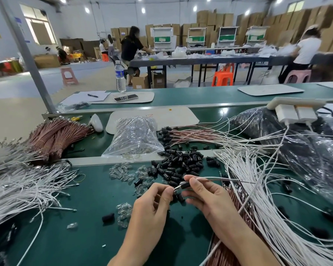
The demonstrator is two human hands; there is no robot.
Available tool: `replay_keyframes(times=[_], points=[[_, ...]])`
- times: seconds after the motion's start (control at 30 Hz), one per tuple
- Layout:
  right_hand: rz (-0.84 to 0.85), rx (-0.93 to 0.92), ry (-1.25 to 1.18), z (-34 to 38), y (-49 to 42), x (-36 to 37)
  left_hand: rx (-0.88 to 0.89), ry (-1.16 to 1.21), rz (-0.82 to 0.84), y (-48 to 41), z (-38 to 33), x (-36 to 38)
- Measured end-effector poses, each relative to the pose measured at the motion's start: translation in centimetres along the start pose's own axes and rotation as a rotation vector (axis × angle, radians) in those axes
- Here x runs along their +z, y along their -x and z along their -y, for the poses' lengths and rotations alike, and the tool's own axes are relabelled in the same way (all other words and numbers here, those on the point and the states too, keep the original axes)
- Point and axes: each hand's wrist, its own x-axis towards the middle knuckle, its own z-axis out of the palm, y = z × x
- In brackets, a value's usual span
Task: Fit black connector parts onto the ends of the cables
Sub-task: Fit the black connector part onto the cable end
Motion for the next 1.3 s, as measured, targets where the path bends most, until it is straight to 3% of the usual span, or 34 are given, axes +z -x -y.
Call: replay_keyframes(times=[1.3], points=[[-0.021, -0.026, 0.005, 0.39, 0.72, -0.01, -0.089, 0.064, 0.071, 0.11, -0.7, -0.26]])
